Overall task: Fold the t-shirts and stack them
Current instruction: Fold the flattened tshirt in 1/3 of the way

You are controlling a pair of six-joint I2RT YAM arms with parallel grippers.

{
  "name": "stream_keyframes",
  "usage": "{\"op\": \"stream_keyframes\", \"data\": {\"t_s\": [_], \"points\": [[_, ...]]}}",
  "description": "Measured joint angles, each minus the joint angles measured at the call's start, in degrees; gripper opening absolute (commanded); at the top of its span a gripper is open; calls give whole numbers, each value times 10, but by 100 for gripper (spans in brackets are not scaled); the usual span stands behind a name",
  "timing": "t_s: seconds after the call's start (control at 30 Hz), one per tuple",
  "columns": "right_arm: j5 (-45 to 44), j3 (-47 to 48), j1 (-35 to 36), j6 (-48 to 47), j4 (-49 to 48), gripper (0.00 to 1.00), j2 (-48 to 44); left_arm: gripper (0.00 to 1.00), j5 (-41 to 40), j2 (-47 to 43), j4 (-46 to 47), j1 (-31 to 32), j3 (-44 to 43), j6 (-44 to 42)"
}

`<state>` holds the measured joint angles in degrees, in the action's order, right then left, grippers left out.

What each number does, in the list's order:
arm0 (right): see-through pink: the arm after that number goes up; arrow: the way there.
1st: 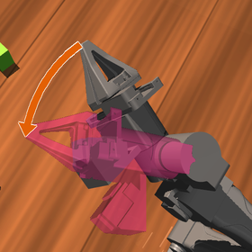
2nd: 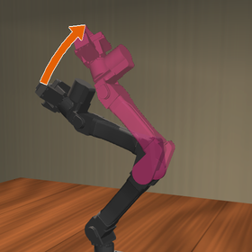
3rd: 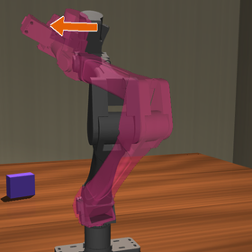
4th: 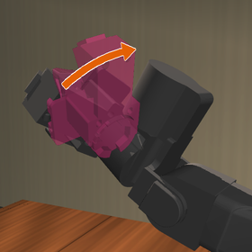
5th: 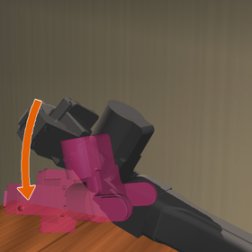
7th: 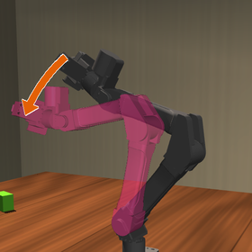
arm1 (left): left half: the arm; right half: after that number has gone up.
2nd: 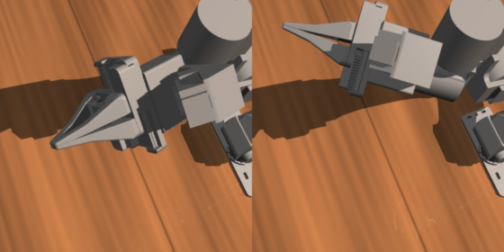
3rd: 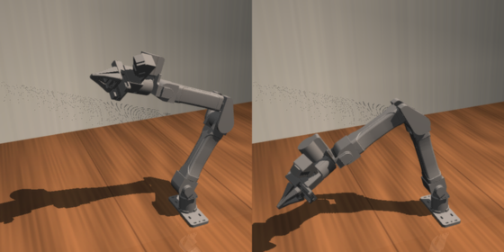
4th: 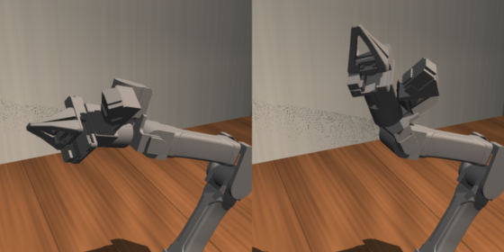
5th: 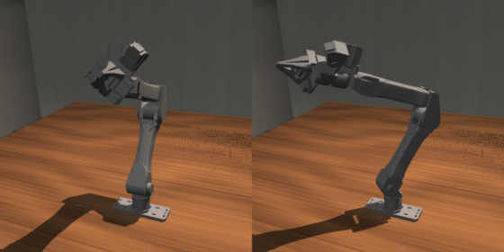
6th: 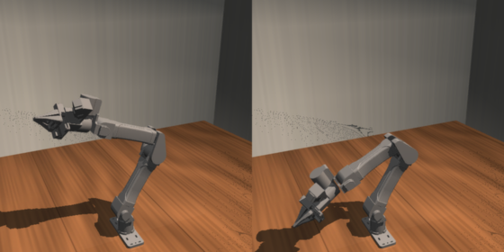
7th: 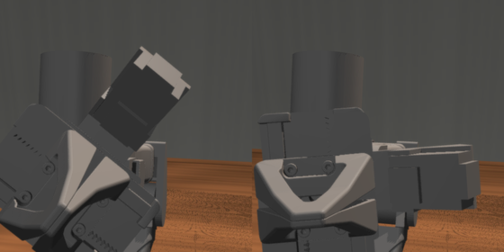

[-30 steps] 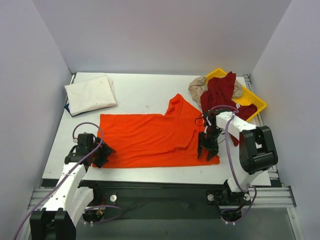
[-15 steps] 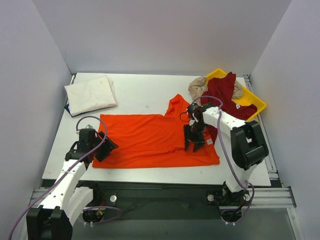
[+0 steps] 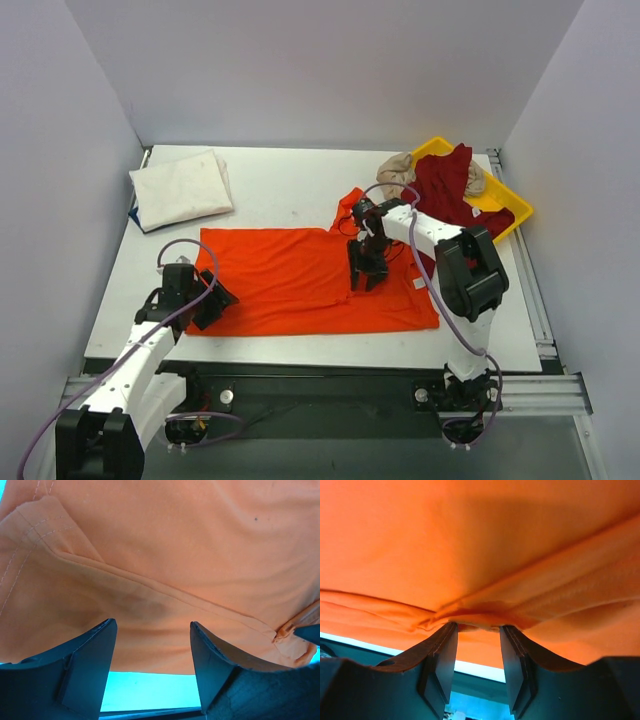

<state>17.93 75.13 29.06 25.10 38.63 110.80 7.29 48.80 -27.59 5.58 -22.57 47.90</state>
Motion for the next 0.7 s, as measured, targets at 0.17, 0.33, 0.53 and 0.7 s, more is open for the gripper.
{"op": "stream_keyframes", "data": {"t_s": [0.17, 0.33, 0.53, 0.7], "points": [[-2, 39, 4, -3, -5, 39, 20, 71, 0, -3, 0, 0, 0, -4], [7, 76, 12, -7, -13, 39, 46, 71, 0, -8, 0, 0, 2, -6], [32, 93, 23, -7, -18, 39, 62, 71, 0, -13, -3, 0, 7, -6], [40, 93, 25, -3, -18, 39, 61, 71, 0, -13, -4, 0, 10, -6]]}}
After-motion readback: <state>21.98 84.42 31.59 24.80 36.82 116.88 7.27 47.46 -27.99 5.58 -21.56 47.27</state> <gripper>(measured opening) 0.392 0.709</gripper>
